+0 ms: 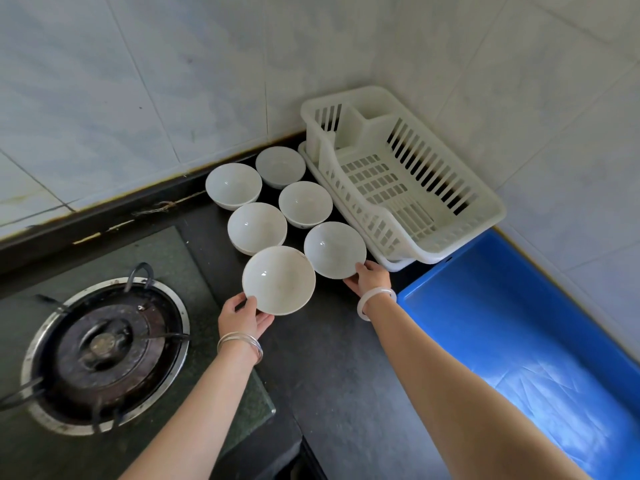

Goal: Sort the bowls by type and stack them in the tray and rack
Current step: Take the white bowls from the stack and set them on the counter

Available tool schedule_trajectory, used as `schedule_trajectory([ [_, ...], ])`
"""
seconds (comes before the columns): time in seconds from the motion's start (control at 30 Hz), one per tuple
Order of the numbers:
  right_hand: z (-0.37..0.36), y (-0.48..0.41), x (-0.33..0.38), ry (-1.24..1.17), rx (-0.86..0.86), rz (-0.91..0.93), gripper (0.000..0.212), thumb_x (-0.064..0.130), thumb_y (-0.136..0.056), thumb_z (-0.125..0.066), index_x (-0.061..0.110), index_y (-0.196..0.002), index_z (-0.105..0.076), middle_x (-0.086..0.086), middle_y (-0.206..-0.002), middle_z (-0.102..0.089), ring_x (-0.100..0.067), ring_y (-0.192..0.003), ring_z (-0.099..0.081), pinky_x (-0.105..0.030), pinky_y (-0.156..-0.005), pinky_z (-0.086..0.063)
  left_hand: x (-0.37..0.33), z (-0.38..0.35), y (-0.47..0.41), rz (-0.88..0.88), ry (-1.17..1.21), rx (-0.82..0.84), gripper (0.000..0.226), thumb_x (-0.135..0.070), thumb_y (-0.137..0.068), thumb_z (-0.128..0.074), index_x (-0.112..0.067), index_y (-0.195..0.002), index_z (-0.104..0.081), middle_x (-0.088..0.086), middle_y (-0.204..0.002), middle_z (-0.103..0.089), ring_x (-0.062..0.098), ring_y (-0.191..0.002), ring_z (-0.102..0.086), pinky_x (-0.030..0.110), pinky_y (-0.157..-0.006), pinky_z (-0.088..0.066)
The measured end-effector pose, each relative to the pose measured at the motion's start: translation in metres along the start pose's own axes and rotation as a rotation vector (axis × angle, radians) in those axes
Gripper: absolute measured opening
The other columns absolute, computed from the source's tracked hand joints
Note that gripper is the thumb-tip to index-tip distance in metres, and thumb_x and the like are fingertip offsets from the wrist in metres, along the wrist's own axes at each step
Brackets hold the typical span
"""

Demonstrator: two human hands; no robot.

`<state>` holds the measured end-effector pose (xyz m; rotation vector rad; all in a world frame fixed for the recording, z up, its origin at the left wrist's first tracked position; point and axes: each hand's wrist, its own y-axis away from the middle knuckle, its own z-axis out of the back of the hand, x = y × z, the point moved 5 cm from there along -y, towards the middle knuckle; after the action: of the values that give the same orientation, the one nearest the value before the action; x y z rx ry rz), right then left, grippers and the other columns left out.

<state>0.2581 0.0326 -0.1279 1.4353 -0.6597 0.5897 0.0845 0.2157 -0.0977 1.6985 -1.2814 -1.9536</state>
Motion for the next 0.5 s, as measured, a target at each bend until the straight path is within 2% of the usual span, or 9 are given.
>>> schedule_trajectory([
  [0.1,-0.002,-0.002,0.000,-0.003,0.000,0.006,0.027,0.006,-0.092,-0.050,0.007,-0.118,-0.057,-0.015,-0.114,-0.061,-0.022,-0.079,-0.063,-0.034,-0.070,-0.056,0.003,0.002,0.001,0.005,0.034,-0.012,0.028,-0.007,-0.089,-0.055,-0.005,-0.118,-0.054,0.018,-0.113,-0.060,0.032,-0.086,-0.064,0.036,-0.075,-0.053],
  [0.23,-0.001,0.003,0.000,-0.045,0.020,-0.035,0.027,0.005,-0.093,-0.049,0.006,-0.119,-0.057,-0.017,-0.119,-0.060,-0.031,-0.101,-0.061,-0.035,-0.071,-0.055,0.004,0.004,0.002,-0.010,0.032,-0.022,0.026,-0.010,-0.089,-0.057,-0.006,-0.114,-0.055,0.019,-0.116,-0.062,0.032,-0.087,-0.065,0.035,-0.075,-0.054],
  [0.33,-0.001,0.013,0.001,-0.053,0.042,-0.083,0.030,0.009,-0.094,-0.050,0.010,-0.123,-0.054,-0.016,-0.121,-0.060,-0.027,-0.092,-0.063,-0.034,-0.070,-0.054,0.005,0.004,0.004,-0.026,0.014,-0.012,0.026,-0.010,-0.089,-0.056,-0.006,-0.114,-0.055,0.018,-0.118,-0.062,0.030,-0.093,-0.066,0.033,-0.073,-0.054],
  [0.4,0.001,0.021,0.000,-0.040,0.057,-0.098,0.036,0.013,-0.094,-0.050,0.010,-0.130,-0.050,-0.014,-0.124,-0.059,-0.025,-0.089,-0.063,-0.032,-0.069,-0.054,0.005,0.003,0.006,-0.048,0.028,0.004,0.029,-0.007,-0.089,-0.054,-0.003,-0.118,-0.054,0.019,-0.122,-0.060,0.029,-0.097,-0.063,0.034,-0.078,-0.053],
  [0.5,0.009,0.035,-0.001,0.012,0.099,-0.079,0.035,0.017,-0.095,-0.048,0.010,-0.129,-0.051,-0.011,-0.124,-0.060,-0.025,-0.092,-0.064,-0.030,-0.067,-0.053,0.008,0.003,0.012,-0.099,-0.034,0.037,0.035,-0.006,-0.091,-0.051,-0.002,-0.125,-0.051,0.018,-0.126,-0.058,0.026,-0.102,-0.060,0.034,-0.086,-0.051],
])
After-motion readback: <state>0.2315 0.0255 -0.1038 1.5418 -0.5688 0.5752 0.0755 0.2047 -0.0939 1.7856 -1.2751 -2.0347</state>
